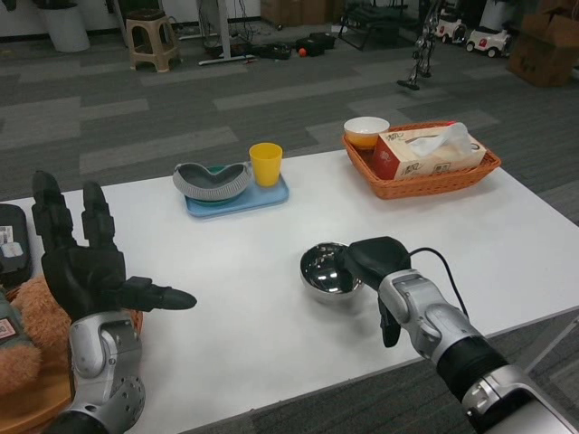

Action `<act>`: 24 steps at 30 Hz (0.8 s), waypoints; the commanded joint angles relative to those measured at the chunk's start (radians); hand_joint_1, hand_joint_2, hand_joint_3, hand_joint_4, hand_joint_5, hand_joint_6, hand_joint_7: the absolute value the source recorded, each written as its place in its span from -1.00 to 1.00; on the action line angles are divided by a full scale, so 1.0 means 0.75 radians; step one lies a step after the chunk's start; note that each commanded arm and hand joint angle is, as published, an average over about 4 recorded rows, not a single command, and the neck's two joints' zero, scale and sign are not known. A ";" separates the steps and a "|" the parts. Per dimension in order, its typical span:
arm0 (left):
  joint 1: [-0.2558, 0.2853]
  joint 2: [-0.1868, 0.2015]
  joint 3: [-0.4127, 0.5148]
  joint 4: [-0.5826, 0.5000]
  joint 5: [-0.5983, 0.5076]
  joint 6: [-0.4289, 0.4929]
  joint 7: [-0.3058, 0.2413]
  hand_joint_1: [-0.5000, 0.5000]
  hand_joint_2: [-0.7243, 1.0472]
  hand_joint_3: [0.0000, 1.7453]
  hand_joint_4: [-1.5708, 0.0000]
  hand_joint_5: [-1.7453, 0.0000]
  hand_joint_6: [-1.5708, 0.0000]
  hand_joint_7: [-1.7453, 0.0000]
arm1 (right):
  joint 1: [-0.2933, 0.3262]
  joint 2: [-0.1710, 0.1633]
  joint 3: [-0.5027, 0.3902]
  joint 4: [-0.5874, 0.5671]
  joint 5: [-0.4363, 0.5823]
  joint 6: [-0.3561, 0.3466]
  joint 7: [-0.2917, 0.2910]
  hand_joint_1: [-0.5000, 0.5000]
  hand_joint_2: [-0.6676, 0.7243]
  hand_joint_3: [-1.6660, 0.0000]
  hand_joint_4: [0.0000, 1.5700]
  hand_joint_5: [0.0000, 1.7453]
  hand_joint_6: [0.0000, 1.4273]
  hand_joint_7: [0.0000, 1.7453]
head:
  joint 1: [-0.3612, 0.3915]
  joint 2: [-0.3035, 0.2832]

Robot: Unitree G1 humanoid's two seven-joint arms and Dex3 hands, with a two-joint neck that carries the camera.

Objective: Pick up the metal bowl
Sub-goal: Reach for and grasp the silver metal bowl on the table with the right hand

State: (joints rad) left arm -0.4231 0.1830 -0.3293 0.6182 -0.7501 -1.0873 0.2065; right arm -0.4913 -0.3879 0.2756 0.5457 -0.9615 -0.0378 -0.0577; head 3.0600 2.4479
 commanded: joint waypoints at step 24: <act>0.012 0.014 -0.004 -0.006 0.000 0.002 0.005 -0.96 -1.00 -1.00 1.00 1.00 1.00 1.00 | -0.118 0.071 -0.040 0.093 0.703 -0.096 0.093 -0.77 0.57 0.55 -0.96 0.97 -1.00 0.78 | -0.001 0.046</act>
State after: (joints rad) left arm -0.4227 0.1849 -0.3319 0.6182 -0.7499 -1.0861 0.2066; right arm -0.5508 -0.3418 0.2455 0.5807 -0.4734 -0.0879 -0.0033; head 3.0590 2.4813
